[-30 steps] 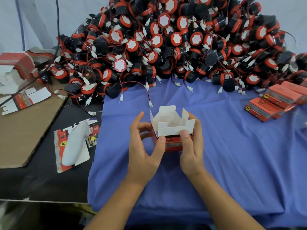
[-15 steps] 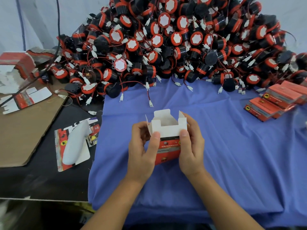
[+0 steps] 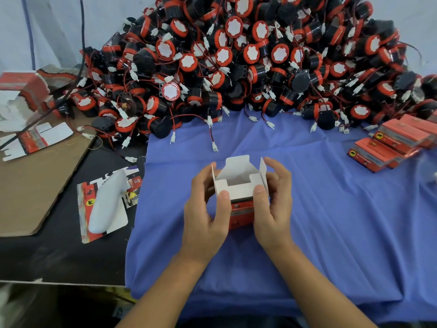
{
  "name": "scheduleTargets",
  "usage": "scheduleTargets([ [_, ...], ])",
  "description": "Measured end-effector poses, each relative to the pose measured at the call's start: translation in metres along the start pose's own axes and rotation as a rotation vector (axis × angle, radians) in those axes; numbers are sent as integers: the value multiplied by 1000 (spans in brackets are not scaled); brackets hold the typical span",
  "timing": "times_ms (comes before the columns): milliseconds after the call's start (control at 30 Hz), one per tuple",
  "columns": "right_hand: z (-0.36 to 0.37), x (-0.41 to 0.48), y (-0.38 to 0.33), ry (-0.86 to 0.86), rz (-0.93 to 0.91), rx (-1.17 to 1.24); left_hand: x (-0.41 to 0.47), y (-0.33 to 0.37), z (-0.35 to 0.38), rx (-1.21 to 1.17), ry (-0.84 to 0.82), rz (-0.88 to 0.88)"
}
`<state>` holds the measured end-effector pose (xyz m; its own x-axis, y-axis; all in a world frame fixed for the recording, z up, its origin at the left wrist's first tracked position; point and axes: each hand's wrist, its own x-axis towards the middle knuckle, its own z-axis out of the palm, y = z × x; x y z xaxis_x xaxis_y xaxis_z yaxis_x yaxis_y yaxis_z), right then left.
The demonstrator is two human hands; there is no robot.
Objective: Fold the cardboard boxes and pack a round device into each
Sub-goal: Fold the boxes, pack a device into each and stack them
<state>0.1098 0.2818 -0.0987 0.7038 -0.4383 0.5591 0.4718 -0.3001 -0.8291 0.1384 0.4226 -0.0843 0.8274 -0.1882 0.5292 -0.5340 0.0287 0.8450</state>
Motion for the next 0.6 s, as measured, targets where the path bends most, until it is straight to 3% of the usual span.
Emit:
scheduleTargets([
  [367,5,5,-15,76,-55,-100,1,-4,1,100,-4,123],
  [600,4,5,-15,81,-24,-97,2,-1,2,91,-37,105],
])
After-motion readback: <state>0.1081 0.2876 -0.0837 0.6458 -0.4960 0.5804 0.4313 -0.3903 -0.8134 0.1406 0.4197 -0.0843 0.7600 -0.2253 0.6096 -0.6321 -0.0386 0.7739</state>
